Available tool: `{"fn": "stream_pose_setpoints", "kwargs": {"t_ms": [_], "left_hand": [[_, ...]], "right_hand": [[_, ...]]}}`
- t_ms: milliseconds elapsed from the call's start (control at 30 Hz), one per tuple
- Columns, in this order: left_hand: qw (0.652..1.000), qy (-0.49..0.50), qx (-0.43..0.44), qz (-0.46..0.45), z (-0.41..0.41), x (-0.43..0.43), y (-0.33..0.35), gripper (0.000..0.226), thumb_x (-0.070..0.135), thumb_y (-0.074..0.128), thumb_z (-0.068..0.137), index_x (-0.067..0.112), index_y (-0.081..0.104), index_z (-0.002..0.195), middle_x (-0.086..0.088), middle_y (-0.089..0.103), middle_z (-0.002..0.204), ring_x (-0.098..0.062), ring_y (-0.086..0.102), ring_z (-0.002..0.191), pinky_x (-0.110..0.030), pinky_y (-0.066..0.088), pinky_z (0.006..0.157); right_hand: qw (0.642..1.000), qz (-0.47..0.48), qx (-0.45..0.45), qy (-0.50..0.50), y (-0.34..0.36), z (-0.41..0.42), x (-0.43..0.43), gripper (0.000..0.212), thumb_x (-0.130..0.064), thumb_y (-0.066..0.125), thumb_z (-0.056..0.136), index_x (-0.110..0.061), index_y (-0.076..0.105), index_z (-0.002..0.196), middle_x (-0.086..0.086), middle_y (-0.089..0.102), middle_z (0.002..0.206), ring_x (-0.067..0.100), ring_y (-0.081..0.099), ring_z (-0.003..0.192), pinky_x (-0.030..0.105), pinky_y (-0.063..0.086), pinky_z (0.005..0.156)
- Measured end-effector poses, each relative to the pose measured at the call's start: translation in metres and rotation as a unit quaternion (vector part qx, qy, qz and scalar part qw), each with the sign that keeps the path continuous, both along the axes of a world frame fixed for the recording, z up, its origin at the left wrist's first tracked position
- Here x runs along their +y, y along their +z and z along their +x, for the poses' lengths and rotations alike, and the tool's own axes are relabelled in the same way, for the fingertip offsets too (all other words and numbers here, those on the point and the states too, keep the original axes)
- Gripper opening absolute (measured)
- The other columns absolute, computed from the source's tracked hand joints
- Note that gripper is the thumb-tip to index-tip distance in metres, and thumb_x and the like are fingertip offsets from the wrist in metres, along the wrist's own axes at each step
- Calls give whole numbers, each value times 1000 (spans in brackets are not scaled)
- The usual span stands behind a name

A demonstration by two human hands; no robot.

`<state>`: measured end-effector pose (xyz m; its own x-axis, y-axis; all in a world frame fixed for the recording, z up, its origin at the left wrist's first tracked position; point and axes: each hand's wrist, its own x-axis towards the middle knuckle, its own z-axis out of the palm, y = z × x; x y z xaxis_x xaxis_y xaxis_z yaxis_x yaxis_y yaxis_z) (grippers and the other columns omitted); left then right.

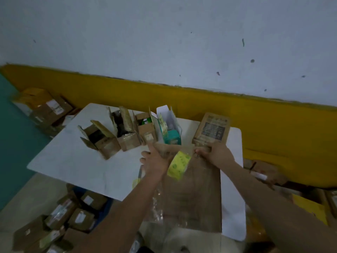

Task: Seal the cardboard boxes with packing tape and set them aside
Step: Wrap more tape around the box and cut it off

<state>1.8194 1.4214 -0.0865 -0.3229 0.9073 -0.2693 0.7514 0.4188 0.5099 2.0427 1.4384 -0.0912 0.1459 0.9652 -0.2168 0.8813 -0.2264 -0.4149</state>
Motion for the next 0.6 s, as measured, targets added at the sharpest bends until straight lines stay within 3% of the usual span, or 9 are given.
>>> {"fn": "stream_pose_setpoints", "kwargs": {"t_ms": [67,133,233,333,467,600], "left_hand": [[998,-53,-35,24,9,-6,-16,84,46,63,86,24,17,152,-14,25,143,-37,29,126,-48,34,104],[990,-96,-36,100,17,-13,-26,56,34,55,90,22,41,143,-13,34,141,-37,34,126,-46,33,107],[970,-150,-128,145,30,-18,-35,41,44,42,93,19,63,119,-7,59,122,-25,51,116,-44,41,103],[958,-121,-256,46,39,-17,-24,43,62,41,94,27,60,111,4,64,106,-13,59,99,-37,49,90],[953,-139,-268,21,38,-14,-19,25,45,55,95,21,59,100,6,63,92,-10,59,85,-25,45,71],[953,-161,-255,19,29,-25,-17,30,43,60,92,15,54,84,4,55,75,-10,51,71,-29,39,64]], "right_hand": [[999,11,26,-42,-28,-7,-3,51,-60,54,89,-20,59,121,12,60,116,32,60,104,38,51,84],[996,15,56,-74,-47,-13,-8,51,-47,53,95,-16,48,136,17,45,136,38,50,119,43,47,95],[997,25,24,-71,-58,-15,-10,56,-47,43,99,-23,32,148,16,23,154,44,38,131,50,42,99],[998,8,-20,-57,-65,-12,-12,62,-54,32,100,-27,17,154,9,6,163,39,16,146,53,30,111],[998,-1,-33,-57,-73,-14,-16,66,-58,17,100,-28,0,157,4,-12,164,31,-7,150,53,15,120],[998,-10,-31,-54,-77,-14,-14,64,-55,16,101,-30,-6,156,3,-18,163,30,-12,150,55,11,120]]}}
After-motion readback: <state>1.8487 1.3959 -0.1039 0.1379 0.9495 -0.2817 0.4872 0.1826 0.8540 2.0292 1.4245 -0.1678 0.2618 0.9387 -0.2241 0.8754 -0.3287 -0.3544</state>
